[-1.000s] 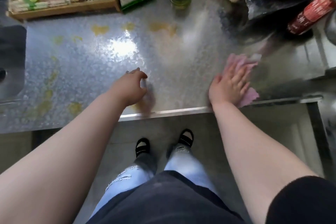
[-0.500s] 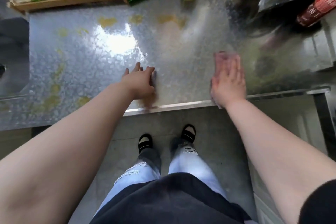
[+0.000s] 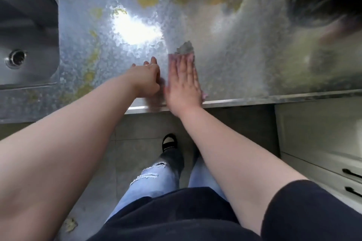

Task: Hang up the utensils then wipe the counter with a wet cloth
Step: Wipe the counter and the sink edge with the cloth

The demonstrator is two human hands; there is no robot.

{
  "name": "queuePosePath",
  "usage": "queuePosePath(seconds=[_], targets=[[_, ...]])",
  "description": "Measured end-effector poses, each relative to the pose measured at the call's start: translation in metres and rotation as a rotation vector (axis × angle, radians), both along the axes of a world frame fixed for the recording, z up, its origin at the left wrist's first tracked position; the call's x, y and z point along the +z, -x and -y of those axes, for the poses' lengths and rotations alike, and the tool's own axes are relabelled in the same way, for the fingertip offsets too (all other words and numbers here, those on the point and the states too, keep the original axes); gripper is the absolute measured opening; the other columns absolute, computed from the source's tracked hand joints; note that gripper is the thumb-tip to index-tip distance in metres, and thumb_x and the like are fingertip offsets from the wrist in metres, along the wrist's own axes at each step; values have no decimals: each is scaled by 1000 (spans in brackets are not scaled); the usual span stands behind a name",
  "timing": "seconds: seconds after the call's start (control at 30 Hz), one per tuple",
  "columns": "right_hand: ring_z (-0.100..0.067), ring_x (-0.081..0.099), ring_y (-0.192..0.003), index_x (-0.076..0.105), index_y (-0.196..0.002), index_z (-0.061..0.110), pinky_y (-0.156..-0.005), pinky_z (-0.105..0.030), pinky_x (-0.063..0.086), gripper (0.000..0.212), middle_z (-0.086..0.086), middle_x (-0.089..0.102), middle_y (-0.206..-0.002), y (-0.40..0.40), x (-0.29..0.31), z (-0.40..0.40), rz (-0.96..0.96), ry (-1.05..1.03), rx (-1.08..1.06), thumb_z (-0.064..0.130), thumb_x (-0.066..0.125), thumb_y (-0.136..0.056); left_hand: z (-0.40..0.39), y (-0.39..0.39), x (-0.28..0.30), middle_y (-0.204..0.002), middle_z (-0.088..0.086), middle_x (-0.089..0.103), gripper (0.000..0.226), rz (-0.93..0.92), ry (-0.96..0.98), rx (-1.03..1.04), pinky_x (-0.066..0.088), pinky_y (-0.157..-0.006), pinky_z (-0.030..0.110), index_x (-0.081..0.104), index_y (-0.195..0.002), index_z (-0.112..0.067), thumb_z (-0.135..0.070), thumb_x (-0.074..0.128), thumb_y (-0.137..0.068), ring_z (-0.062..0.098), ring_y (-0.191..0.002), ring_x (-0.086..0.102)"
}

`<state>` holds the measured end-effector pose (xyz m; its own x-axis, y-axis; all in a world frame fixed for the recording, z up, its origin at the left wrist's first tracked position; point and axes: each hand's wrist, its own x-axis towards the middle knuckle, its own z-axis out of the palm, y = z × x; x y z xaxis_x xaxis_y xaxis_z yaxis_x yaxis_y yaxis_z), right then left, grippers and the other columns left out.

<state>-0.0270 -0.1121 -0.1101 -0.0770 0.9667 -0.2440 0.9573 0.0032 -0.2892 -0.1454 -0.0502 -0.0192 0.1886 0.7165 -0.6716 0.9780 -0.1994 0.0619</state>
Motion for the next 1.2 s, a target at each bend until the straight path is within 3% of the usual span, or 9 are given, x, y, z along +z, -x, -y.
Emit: queuePosePath(seconds=[0.1, 0.2, 0.4, 0.53, 0.73, 0.87, 0.97, 1.07, 1.2], targets=[[-28, -14, -155, -4, -162, 20, -126, -43, -3, 77, -9, -11, -169, 18, -1, 1, 5, -6, 84, 47, 32, -99, -4, 7, -3, -162, 16, 23, 64, 2, 29, -56, 36, -105, 45, 26, -150, -1, -16, 51, -92, 36, -138, 39], [-25, -11, -156, 1, -162, 26, -126, -44, -4, 67, -7, -7, -170, -19, -2, 4, 21, -44, 99, 40, 30, -103, -9, 14, -9, -152, 20, 37, 64, 29, 49, -75, 43, -85, 40, 27, -149, -4, -17, 49, -90, 38, -121, 53], [-31, -4, -156, 7, -162, 18, -126, -51, 4, 67, -16, 0, -169, -159, -7, 23, 205, -30, -430, 37, 28, -101, -14, 25, -12, -131, 16, 54, 60, 68, 22, -125, 45, -79, 39, 32, -146, -9, -22, 50, -90, 32, -102, 58], [-38, 3, -155, 13, -161, 11, -126, -51, 8, 68, -22, 7, -167, -151, -9, 15, 200, -24, -703, 32, 36, -100, -17, 31, -16, -121, 16, 59, 66, 84, -2, -146, 48, -82, 42, 26, -150, -6, -23, 50, -91, 34, -102, 59], [-39, -5, -155, -6, -161, 11, -126, -48, 8, 78, -19, -4, -168, 12, -4, 6, 111, -86, -289, 38, 28, -96, -19, 30, -19, -129, 18, 58, 67, 62, 4, -183, 43, -79, 37, 18, -153, -3, -16, 44, -93, 37, -107, 58], [-26, -14, -155, -9, -160, 9, -127, -39, -2, 80, -11, -11, -169, 66, 2, 14, -12, -12, -57, 48, 9, -93, -19, 29, -11, -146, 16, 48, 75, 65, 21, -200, 42, -93, 36, 8, -157, -7, -22, 48, -95, 35, -125, 52], [-25, -6, -157, 5, -162, 14, -127, -41, 2, 74, -10, 0, -170, 21, -4, 17, 19, -45, 19, 42, 32, -98, -26, 26, -9, -127, 15, 60, 52, 48, 2, -227, 46, -84, 38, 38, -143, -5, -21, 47, -95, 33, -104, 59], [-29, -2, -156, 8, -162, 15, -127, -42, 4, 75, -14, 3, -169, -54, -10, 30, 118, -60, -222, 40, 35, -97, -39, 18, -3, -114, 11, 62, 23, 97, -37, -149, 40, -73, 35, 53, -114, -10, -18, 49, -93, 28, -89, 53], [-35, -4, -156, 4, -162, 11, -126, -48, 8, 74, -17, 0, -169, -166, -11, 39, 211, -19, -575, 35, 38, -100, -58, 0, -3, -152, 20, 35, 40, 51, -16, -69, 45, -92, 43, 47, -131, -6, -23, 47, -96, 39, -122, 51]])
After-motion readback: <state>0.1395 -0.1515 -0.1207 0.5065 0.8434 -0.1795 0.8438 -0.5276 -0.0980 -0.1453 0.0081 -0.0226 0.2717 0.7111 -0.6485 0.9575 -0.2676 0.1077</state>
